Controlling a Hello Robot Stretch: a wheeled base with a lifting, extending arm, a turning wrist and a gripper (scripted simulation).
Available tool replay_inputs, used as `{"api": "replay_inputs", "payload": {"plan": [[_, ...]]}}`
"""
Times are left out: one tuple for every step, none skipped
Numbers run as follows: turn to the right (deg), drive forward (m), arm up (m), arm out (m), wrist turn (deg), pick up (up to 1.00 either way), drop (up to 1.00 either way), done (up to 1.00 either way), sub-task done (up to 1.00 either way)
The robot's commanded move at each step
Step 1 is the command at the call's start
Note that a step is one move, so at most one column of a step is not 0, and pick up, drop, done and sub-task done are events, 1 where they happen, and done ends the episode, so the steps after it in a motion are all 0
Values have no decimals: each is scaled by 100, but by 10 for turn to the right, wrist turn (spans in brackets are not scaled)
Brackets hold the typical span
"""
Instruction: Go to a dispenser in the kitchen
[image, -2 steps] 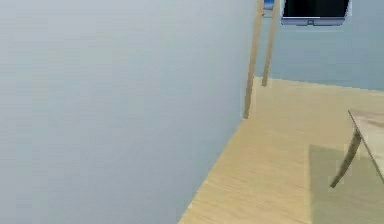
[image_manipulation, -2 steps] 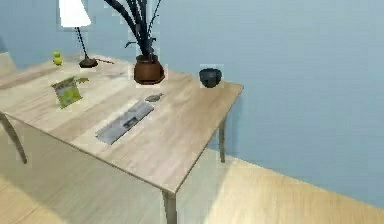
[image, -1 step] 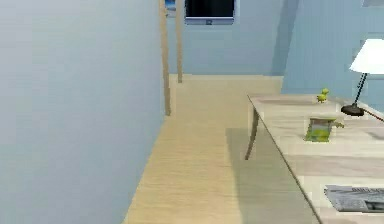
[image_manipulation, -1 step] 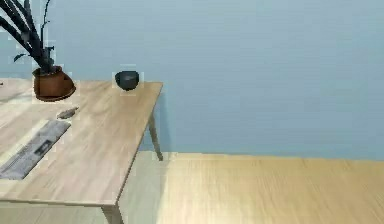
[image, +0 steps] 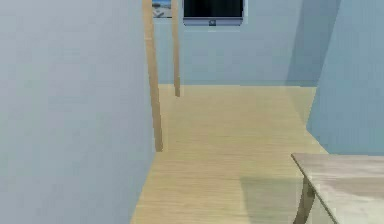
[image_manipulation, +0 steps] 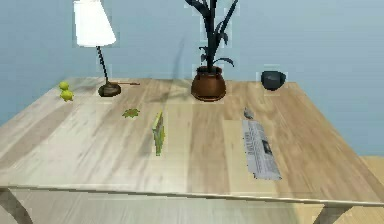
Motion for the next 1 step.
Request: {"api": "replay_inputs", "payload": {"plan": [[30, 0, 0, 0, 0, 0, 0, 0, 0]]}}
